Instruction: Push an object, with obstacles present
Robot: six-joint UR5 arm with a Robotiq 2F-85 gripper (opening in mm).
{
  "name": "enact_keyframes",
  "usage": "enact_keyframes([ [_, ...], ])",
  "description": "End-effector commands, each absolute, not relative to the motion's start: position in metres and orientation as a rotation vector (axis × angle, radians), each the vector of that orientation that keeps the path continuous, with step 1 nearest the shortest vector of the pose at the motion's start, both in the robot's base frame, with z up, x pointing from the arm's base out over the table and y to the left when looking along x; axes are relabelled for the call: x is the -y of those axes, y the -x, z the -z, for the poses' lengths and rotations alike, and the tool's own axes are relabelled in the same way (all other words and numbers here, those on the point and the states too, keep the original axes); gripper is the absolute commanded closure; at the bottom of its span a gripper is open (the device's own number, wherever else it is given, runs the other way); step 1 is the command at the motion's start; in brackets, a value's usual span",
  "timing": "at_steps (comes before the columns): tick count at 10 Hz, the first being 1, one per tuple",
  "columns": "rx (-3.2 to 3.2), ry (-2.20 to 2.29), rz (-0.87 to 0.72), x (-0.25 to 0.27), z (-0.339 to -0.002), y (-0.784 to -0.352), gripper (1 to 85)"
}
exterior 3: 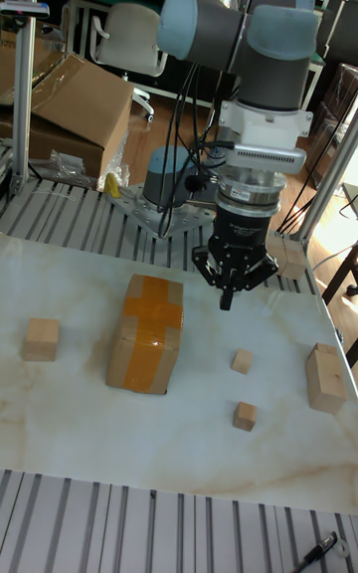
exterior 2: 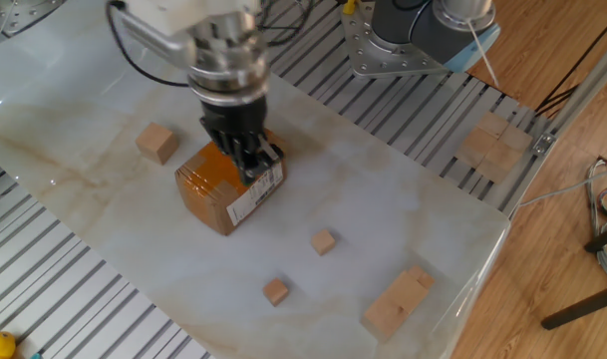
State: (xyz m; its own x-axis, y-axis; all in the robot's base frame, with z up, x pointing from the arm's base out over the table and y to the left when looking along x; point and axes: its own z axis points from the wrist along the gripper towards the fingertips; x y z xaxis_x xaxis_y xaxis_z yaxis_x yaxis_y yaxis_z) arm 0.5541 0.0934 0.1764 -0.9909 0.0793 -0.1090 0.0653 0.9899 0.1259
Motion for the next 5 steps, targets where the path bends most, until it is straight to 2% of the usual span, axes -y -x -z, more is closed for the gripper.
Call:
enact_keyframes([
  [1,-3.068,-0.010,-0.150,-0.101,-0.169,-0.534,84.3],
  [3,-3.096,0.046,-0.141,-0.099,-0.167,-0.526,84.3],
  [5,-3.124,-0.053,-0.182,-0.116,-0.150,-0.510,83.7],
])
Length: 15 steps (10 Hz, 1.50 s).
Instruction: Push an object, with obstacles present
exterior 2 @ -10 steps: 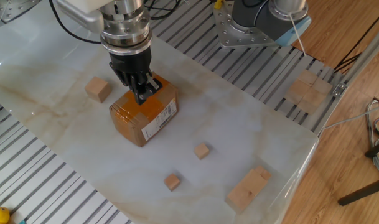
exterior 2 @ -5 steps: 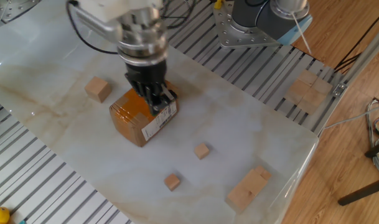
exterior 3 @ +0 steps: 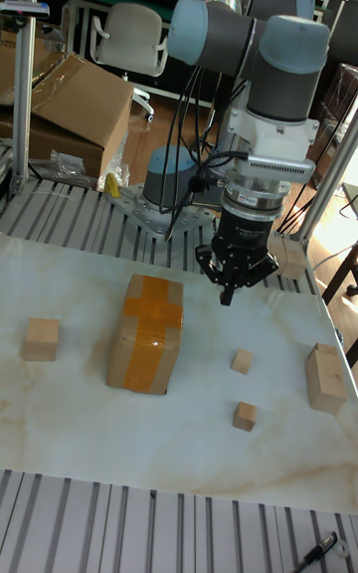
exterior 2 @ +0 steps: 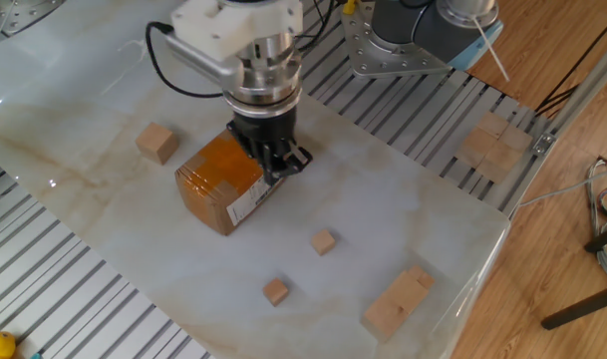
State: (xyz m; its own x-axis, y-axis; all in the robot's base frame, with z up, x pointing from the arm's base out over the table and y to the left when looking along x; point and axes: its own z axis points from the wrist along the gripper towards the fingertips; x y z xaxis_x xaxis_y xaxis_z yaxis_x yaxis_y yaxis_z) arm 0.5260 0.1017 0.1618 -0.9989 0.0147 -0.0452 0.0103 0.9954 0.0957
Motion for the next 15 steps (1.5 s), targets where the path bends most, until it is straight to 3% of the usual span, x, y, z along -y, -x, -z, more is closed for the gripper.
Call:
enact_keyframes([
  [1,-3.108,-0.089,-0.175,-0.126,-0.141,-0.507,83.0],
  [7,-3.120,0.007,-0.176,-0.144,-0.129,-0.494,84.3],
  [9,-3.068,-0.044,-0.161,-0.160,-0.109,-0.502,74.7],
  [15,-3.070,-0.178,-0.097,-0.154,-0.102,-0.501,75.3],
])
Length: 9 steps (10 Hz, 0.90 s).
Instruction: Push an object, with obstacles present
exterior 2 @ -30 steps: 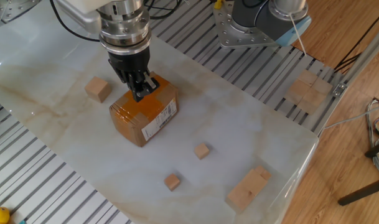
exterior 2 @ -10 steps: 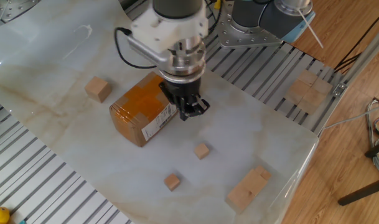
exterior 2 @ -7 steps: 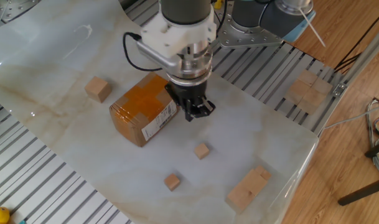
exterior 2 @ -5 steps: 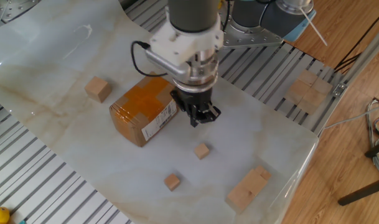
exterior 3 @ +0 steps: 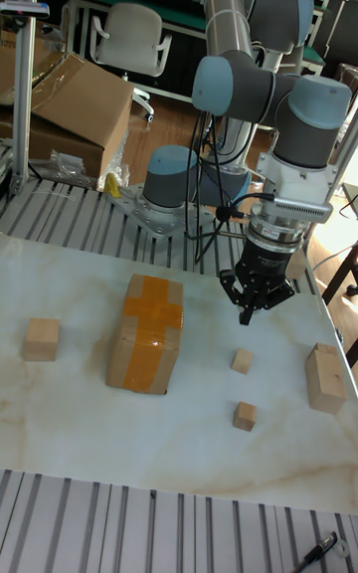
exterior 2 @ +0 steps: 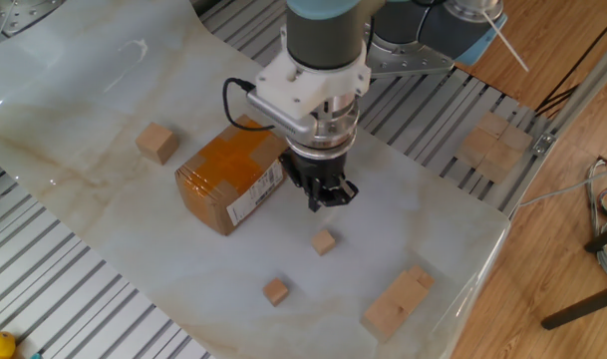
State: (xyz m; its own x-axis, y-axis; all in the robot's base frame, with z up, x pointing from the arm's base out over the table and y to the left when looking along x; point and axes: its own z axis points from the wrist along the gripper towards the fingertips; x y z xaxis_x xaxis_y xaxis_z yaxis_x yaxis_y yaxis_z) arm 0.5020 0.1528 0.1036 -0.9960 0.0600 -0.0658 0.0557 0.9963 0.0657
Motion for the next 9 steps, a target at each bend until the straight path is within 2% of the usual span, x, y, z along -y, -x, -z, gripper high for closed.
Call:
enact_keyframes([
  [1,-3.066,-0.231,-0.132,-0.166,-0.099,-0.501,75.3],
  [4,-3.084,-0.274,-0.141,-0.177,-0.096,-0.493,76.3],
  [7,-3.107,-0.245,-0.189,-0.185,-0.096,-0.487,57.0],
  [8,-3.095,-0.251,-0.166,-0.185,-0.094,-0.490,55.7],
  [9,-3.093,-0.253,-0.135,-0.184,-0.092,-0.490,65.0],
])
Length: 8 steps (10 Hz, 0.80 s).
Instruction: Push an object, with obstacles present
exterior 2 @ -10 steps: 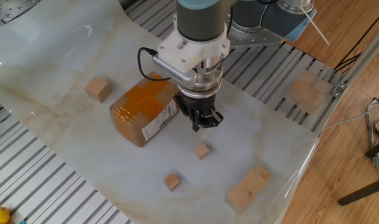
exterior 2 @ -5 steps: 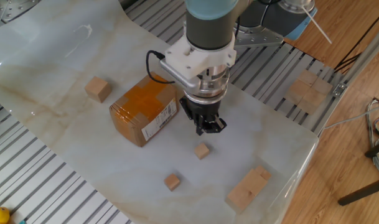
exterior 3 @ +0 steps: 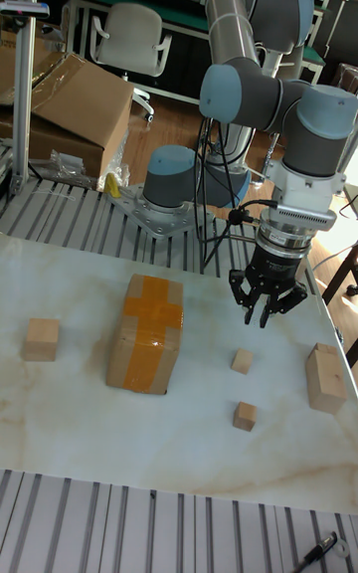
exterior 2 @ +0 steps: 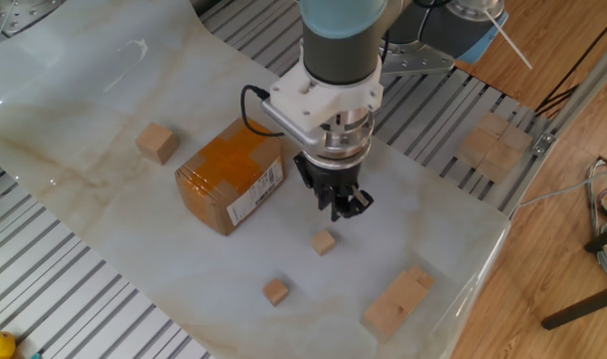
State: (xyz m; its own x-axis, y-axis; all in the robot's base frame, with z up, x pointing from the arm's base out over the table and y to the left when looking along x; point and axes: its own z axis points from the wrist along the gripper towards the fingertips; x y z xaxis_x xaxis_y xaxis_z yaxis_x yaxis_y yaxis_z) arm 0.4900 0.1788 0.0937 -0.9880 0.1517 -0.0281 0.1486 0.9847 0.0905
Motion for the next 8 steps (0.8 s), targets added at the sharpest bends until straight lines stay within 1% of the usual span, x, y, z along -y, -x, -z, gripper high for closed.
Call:
enact_keyframes([
  [1,-3.096,-0.260,-0.140,-0.184,-0.091,-0.488,70.0],
  [2,-3.082,-0.250,-0.122,-0.180,-0.091,-0.491,72.3],
  [3,-3.078,-0.240,-0.126,-0.181,-0.091,-0.493,72.7],
  [5,-3.060,-0.261,-0.187,-0.191,-0.092,-0.497,72.7],
  [6,-3.033,-0.278,-0.159,-0.187,-0.091,-0.504,72.7],
  [7,-3.025,-0.296,-0.154,-0.194,-0.087,-0.505,72.7],
  [8,-3.035,-0.291,-0.136,-0.190,-0.089,-0.502,72.7],
])
